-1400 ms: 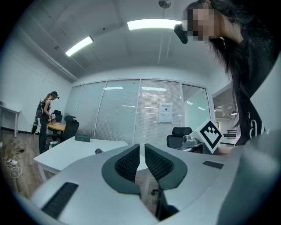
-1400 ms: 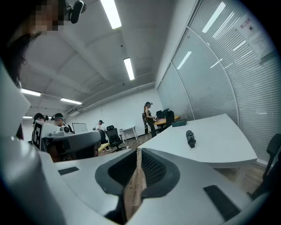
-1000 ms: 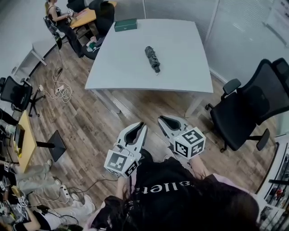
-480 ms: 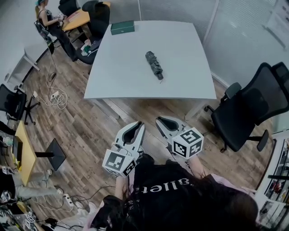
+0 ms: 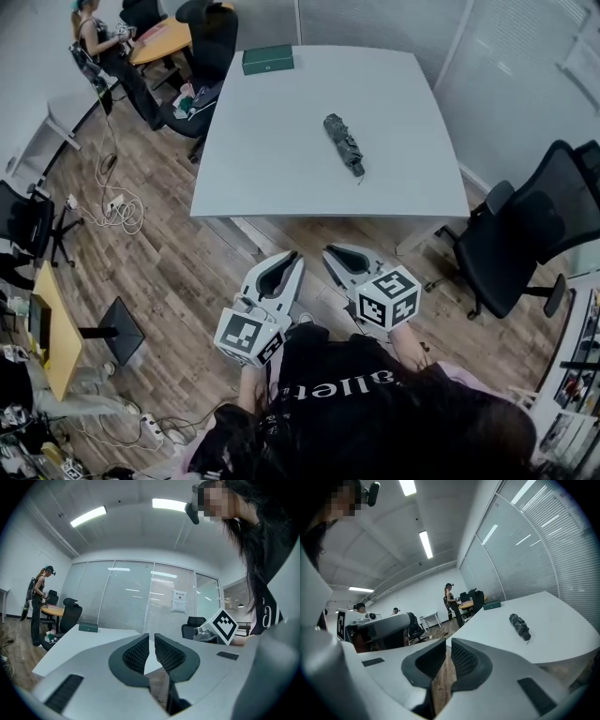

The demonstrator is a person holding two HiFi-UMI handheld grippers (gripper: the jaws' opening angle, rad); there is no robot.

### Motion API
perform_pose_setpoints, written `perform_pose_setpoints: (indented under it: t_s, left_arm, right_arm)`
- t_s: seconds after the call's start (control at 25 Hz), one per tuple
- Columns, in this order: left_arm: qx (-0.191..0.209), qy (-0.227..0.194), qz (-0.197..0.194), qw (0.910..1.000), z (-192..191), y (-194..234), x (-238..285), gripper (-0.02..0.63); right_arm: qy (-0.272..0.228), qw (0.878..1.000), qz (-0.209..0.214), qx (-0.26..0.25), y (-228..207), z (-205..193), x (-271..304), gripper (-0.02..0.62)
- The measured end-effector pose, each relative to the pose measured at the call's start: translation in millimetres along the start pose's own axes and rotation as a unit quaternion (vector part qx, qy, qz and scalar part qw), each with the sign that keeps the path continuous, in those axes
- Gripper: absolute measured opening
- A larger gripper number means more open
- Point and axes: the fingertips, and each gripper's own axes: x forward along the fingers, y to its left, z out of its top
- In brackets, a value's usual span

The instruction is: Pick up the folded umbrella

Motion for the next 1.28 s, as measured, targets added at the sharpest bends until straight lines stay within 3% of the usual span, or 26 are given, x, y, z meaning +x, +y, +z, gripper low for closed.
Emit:
perform_pose_setpoints:
  t_s: [0.4,0.8,1.28]
  left_arm:
    - [-0.011,0.014,-0.038,0.9991,-7.3,49.0,-6.5,0.054]
    - [-0.032,0.026,-0.068,0.9968,-16.8,58.9,14.8,0.054]
    - [-0.038,0.039,-0.037,0.9978,-18.7,105.4,68.0,0.054]
  right_arm:
    - [0.007,0.999,-0.041,0.017,7.5,-6.6,40.6,0.044]
    - [0.016,0.996,-0.08,0.036,-15.4,-8.2,45.0,0.044]
    - [0.02,0.996,-0.072,0.045,-80.6,19.1,86.7,0.044]
